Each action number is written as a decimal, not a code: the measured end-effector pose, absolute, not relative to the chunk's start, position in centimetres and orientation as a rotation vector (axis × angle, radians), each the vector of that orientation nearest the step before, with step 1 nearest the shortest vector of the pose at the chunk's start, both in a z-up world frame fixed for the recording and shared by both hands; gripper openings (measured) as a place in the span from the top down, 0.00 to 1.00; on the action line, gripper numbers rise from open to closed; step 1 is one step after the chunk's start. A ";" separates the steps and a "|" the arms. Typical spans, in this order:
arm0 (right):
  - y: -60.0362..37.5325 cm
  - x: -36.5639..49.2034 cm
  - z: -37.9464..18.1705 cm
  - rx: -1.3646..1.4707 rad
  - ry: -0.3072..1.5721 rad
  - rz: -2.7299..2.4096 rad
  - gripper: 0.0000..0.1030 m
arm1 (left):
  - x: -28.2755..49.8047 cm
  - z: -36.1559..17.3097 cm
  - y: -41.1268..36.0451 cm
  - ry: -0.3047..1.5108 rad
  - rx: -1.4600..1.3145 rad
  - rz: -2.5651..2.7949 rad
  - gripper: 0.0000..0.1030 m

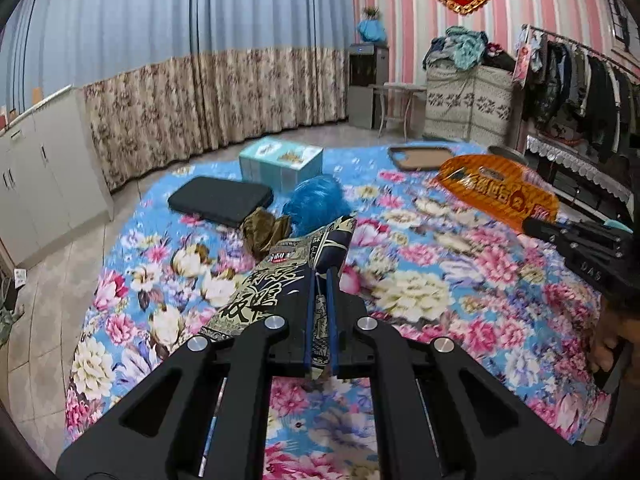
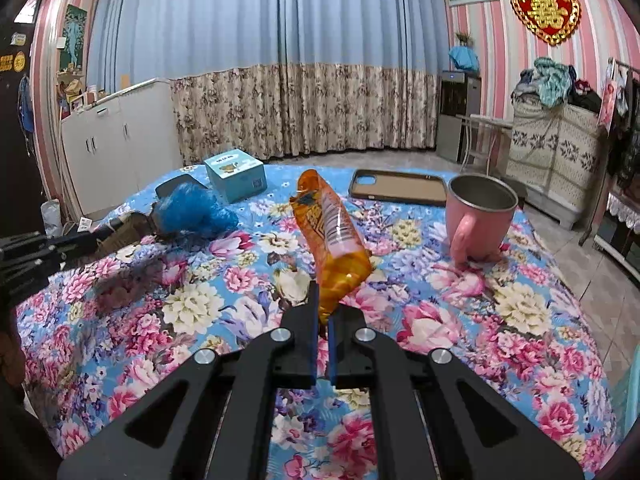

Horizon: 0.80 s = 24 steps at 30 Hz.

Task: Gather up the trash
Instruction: 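Carry the black wrapper and orange snack bag over the light blue basket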

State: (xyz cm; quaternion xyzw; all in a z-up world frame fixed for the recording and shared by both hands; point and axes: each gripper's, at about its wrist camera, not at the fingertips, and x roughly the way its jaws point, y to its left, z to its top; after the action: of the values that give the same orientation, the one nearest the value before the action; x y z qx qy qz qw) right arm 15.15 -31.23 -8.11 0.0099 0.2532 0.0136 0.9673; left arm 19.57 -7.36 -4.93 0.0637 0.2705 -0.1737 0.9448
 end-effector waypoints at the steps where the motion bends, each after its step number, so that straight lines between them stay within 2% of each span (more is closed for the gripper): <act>1: -31.2 15.1 -8.0 0.016 0.505 0.028 0.97 | 19.4 -4.8 -7.5 0.540 0.132 -0.357 0.96; 10: -34.1 12.5 -6.7 0.105 0.457 0.042 0.97 | 17.2 -3.3 -8.5 0.512 0.117 -0.395 0.96; 18: -39.4 6.6 -3.7 0.145 0.376 -0.041 0.97 | 14.9 -1.7 -10.2 0.502 0.096 -0.388 0.96; 24: -45.1 1.5 -0.8 0.139 0.326 -0.131 0.97 | 13.9 1.8 -16.1 0.527 0.014 -0.543 0.96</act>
State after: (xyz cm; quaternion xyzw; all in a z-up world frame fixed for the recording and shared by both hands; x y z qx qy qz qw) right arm 1.51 -45.06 -0.82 0.0689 0.1620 -0.0653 0.9822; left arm 13.86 -16.10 1.77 0.0070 0.2573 -0.2652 0.9292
